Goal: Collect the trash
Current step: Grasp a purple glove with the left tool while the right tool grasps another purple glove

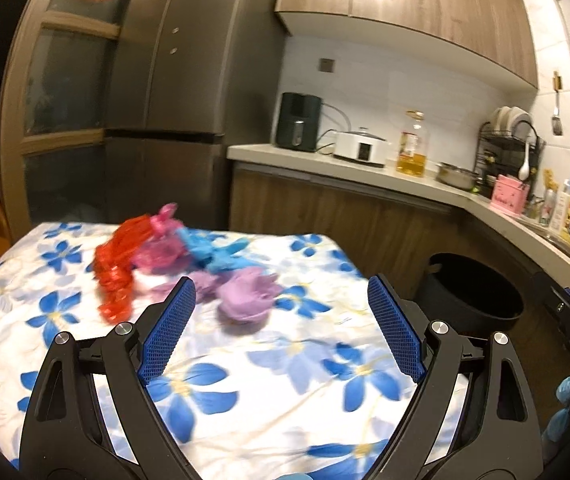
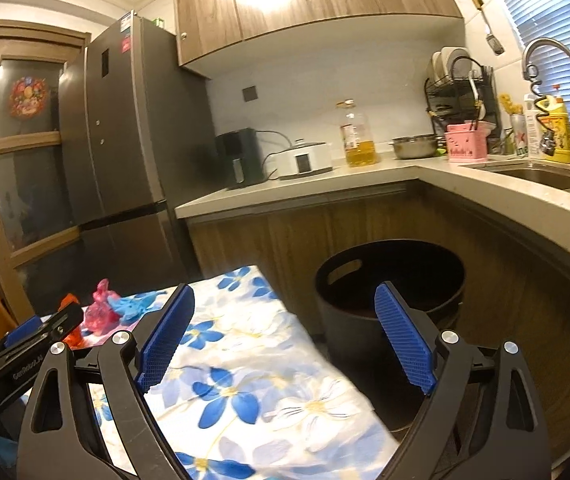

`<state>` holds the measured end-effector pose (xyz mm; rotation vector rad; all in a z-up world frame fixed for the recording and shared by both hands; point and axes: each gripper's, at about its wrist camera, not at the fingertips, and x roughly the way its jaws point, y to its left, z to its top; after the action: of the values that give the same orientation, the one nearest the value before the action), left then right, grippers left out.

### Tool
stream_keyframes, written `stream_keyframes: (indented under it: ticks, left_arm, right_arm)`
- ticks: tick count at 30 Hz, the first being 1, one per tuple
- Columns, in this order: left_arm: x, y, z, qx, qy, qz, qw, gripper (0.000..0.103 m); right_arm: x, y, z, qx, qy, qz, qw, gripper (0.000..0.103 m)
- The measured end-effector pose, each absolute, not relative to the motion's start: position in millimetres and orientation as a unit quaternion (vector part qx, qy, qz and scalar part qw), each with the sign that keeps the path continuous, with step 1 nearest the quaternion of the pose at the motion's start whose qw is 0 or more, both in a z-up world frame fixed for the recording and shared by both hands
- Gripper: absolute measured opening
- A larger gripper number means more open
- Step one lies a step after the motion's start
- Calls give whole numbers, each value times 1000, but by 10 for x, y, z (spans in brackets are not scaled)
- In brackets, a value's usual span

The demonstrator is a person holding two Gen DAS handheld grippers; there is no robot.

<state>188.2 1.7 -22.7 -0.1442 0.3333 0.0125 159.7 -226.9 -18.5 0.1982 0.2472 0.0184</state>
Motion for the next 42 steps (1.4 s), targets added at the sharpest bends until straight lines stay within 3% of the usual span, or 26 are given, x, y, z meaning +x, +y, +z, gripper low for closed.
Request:
stream_keyframes:
  ticks: [11, 22, 28, 33, 35, 42]
  left_arm:
    - [2030, 366, -527, -84, 191, 44, 977, 86]
    - [2784, 302, -814, -76, 221, 29, 972, 84]
    - [3204, 278, -977, -56, 260, 25, 963, 60]
    - [3317, 301, -1136, -64, 293, 7, 954, 16]
    - [3298, 344, -1155, -78, 293, 0, 953, 6]
    - [2910, 593, -1068, -128, 253, 1, 959, 2]
  right_arm:
    - [1849, -1944, -365, 100, 143, 43, 984, 89]
    - [2087, -1853, -449, 97, 145, 42, 984, 88]
    - [2237, -1819, -467, 89, 148, 44, 984, 88]
    - [2329, -1746, -505, 81, 155, 47, 983, 86]
    - [2350, -1710, -520, 78, 157, 49, 983, 85]
    - [2450, -1477, -589, 66, 168, 69, 981, 85]
